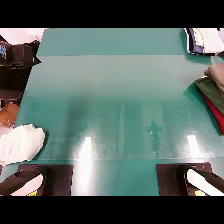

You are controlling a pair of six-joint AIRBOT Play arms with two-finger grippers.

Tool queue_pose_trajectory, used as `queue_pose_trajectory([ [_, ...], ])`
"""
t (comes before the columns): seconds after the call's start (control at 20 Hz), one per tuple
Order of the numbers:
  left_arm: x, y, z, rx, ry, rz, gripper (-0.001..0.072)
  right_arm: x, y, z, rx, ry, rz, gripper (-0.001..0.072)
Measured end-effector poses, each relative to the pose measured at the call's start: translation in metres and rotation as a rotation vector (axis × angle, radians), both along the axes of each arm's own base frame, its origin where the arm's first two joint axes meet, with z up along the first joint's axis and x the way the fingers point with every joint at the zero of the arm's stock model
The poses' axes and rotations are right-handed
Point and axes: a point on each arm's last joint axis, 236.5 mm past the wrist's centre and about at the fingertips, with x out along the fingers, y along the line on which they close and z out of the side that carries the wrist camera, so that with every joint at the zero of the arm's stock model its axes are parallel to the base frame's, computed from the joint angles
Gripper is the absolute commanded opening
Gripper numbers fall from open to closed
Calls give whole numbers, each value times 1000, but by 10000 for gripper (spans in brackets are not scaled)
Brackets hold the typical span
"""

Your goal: Fold the shirts.

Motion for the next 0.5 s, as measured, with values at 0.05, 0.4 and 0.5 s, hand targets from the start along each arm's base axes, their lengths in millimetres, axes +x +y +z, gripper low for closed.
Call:
queue_pose_trajectory([
  [0.05, 0, 0, 0, 0, 0, 0, 30, 0, 0, 0, 0, 3, 1, 16],
  [0.4, 0, 0, 0, 0, 0, 0, 30, -2, 1, -1, 1, 9, 3, 16],
  [0.5, 0, 0, 0, 2, -2, -2, 30, -2, 1, -2, 1, 9, 3, 16],
])
